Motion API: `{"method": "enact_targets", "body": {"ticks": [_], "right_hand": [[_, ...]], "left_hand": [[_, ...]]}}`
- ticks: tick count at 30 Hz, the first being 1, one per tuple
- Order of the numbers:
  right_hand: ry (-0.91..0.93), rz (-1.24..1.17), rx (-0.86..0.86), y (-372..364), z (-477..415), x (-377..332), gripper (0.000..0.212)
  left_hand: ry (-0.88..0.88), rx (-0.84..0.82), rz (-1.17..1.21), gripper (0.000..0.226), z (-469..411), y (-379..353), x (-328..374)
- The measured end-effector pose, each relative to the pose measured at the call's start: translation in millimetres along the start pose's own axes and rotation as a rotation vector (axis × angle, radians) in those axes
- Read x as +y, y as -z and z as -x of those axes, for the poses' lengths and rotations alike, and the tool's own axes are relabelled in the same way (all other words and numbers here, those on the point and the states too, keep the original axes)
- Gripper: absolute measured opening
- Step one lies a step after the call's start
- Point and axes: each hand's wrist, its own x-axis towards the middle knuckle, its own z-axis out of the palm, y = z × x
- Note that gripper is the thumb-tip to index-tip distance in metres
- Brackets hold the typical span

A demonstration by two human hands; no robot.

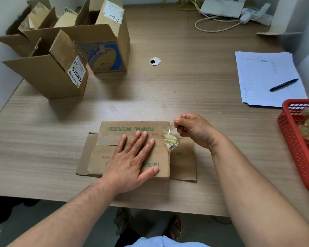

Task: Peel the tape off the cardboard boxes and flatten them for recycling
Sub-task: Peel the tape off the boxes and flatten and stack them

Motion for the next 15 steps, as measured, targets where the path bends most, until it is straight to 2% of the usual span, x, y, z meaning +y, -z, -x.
{"method": "enact_targets", "body": {"ticks": [6, 12, 15], "right_hand": [[0.056, -0.066, 0.002, -5, 36, 4, 0.022], [0.164, 0.071, 0.062, -9, 68, -14, 0.008], [0.161, 0.126, 0.096, -11, 75, -13, 0.011]], "left_hand": [[0.007, -0.015, -0.024, 0.092, 0, 3, 2], [0.012, -0.02, -0.045, 0.089, -2, 1, 1], [0.014, -0.019, -0.057, 0.091, -1, 1, 2]]}}
